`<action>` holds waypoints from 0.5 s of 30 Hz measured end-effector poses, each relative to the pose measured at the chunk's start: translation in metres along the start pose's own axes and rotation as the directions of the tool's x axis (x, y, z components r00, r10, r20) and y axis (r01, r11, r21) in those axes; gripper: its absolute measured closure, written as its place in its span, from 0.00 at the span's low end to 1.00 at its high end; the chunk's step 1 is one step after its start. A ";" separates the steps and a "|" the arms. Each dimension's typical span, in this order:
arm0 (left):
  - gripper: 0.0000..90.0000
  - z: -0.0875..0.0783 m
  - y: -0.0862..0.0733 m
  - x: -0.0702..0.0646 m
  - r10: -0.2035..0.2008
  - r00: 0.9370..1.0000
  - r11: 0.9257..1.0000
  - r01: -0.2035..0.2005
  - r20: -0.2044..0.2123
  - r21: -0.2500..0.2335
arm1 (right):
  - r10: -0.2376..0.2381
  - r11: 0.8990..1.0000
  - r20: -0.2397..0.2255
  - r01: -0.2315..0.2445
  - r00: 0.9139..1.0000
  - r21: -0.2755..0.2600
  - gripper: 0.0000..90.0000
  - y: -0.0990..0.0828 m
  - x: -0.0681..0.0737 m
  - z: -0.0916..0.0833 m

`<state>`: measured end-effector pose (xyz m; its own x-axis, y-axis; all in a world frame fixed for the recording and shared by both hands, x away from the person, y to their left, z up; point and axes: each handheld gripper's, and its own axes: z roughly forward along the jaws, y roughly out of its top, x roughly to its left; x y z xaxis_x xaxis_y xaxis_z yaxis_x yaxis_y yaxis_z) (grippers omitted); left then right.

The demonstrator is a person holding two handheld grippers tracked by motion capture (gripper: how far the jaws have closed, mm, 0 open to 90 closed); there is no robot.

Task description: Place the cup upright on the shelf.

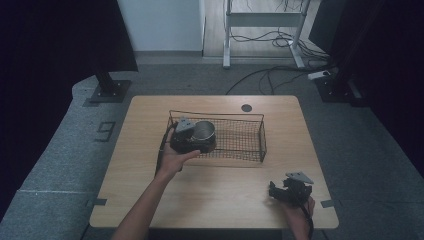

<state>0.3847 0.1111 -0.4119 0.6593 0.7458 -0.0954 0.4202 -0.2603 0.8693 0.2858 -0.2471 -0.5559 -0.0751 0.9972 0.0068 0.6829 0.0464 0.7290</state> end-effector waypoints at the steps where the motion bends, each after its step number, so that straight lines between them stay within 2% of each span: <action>1: 0.21 0.002 0.001 0.000 0.003 1.000 1.000 -0.003 -0.001 0.003 | 0.000 1.000 0.000 0.000 1.000 0.000 0.07 0.000 0.000 0.000; 15: 0.21 0.016 0.005 0.010 -0.012 1.000 1.000 0.012 -0.019 0.025 | -0.001 1.000 0.000 0.001 1.000 0.001 0.07 0.000 0.000 0.000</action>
<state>0.4031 0.1074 -0.4164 0.6426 0.7601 -0.0965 0.4437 -0.2664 0.8557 0.2857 -0.2472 -0.5559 -0.0764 0.9971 0.0061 0.6832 0.0479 0.7286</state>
